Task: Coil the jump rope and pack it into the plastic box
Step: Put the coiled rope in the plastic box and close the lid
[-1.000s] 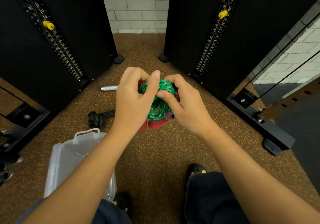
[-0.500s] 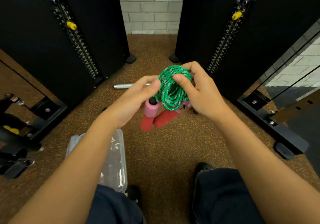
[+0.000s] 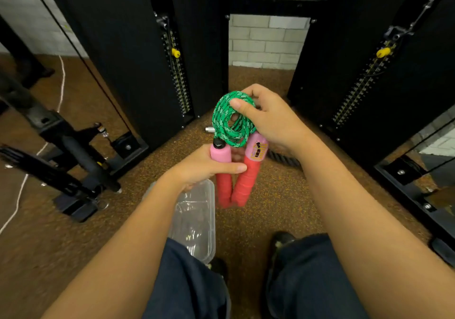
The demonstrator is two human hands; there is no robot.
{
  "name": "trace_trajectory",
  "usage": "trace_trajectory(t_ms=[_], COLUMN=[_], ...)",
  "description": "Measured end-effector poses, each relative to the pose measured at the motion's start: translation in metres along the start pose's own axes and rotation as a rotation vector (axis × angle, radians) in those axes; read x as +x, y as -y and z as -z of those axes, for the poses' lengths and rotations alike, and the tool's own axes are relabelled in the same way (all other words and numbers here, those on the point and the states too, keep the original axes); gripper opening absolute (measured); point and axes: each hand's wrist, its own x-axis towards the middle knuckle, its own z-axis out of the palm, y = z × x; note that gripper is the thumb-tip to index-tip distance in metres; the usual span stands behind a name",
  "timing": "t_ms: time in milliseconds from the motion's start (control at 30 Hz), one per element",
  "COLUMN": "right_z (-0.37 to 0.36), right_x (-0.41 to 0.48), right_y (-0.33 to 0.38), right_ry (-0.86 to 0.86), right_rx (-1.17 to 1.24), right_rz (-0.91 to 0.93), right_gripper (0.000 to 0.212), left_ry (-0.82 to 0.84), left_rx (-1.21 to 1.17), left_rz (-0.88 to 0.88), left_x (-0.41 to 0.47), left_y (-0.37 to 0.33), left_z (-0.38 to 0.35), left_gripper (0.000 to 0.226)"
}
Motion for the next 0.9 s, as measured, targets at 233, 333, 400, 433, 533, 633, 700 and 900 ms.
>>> trace_trajectory(t_ms=[233,333,400,433,533,633,700,900], right_z=[-0.016,-0.031,-0.039,-0.044,-0.055,-0.069,-0.081,-0.141], right_x=[0.009,0.008,0.005,0.004,0.002,0.005,0.009,0.021], right_y=[0.003,0.0,0.0,0.0,-0.002,-0.008,-0.013,-0.038], right_ry=[0.06,0.094,0.135,0.151,0.186,0.24,0.275,0.395], right_rx=[-0.002,0.017,0.03,0.047,0.109,0.167,0.189,0.198], right_rz=[0.036,0.042,0.047,0.052,0.059,0.035,0.013,-0.142], right_gripper=[0.025,0.027,0.027,0.028,0.027,0.03,0.03,0.023], left_ry=[-0.138,-0.223,-0.276,-0.292,-0.325,-0.337,-0.344,-0.483], left_rx=[-0.139,-0.19,-0.194,-0.189,-0.181,-0.175,-0.181,-0.291], left_rz=[0.0,0.031,0.05,0.058,0.073,0.109,0.104,0.127], left_x=[-0.011,-0.026,-0.036,-0.041,-0.054,-0.063,-0.067,-0.085], left_y=[0.014,0.026,0.031,0.033,0.034,0.041,0.049,0.092], left_z=[-0.004,-0.01,-0.011,-0.01,-0.004,0.005,0.012,0.029], left_gripper=[0.028,0.021,0.024,0.029,0.033,0.034,0.031,0.035])
